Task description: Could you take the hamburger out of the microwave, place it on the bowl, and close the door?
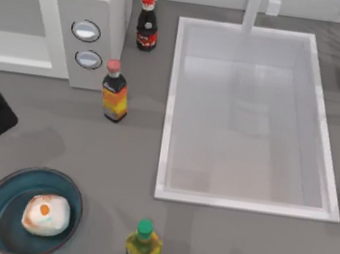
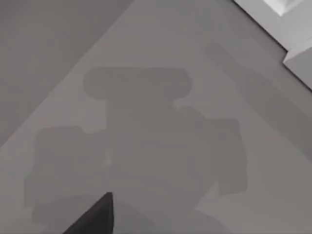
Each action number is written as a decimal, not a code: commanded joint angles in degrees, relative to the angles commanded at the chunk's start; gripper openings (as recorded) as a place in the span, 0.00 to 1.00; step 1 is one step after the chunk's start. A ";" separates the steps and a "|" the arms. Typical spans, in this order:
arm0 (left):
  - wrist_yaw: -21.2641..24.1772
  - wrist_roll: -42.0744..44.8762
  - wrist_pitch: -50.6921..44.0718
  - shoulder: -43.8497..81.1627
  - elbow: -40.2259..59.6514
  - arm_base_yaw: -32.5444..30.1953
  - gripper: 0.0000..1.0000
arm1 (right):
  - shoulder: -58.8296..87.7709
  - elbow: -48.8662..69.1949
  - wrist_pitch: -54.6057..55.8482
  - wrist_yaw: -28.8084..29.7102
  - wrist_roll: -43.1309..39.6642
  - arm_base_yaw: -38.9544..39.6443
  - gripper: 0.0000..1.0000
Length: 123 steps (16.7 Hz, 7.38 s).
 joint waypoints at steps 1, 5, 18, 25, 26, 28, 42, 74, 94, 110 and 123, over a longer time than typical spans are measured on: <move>1.77 7.09 4.15 -5.89 -3.70 1.90 1.00 | 0.00 0.00 0.00 0.00 0.00 0.00 1.00; 8.39 30.86 19.23 -26.61 -17.83 8.75 1.00 | 0.00 0.00 0.00 0.00 0.00 0.00 1.00; 14.98 50.50 33.50 -45.28 -32.40 15.21 0.92 | 0.00 0.00 0.00 0.00 0.00 0.00 1.00; 14.98 50.50 33.50 -45.28 -32.40 15.21 0.40 | 0.00 0.00 0.00 0.00 0.00 0.00 1.00; 14.98 50.50 33.50 -45.28 -32.40 15.21 0.32 | 0.00 0.00 0.00 0.00 0.00 0.00 1.00; 14.98 50.50 33.50 -45.28 -32.40 15.21 0.17 | 0.00 0.00 0.00 0.00 0.00 0.00 1.00; 12.58 50.53 35.90 -42.93 -32.86 12.80 0.00 | 0.00 0.00 0.00 0.00 0.00 0.00 1.00; 8.44 50.64 41.82 -33.02 -28.44 8.47 0.00 | 0.00 0.00 0.00 0.00 0.00 0.00 1.00; 42.17 90.71 2.71 33.91 29.39 58.75 0.00 | 0.00 0.00 0.00 0.00 0.00 0.00 1.00; 53.37 103.58 -8.02 56.48 45.70 75.31 0.00 | 0.00 0.00 0.00 0.00 0.00 0.00 1.00; 53.65 103.72 11.38 62.25 32.42 75.31 0.00 | 0.00 0.00 0.00 0.00 0.00 0.00 1.00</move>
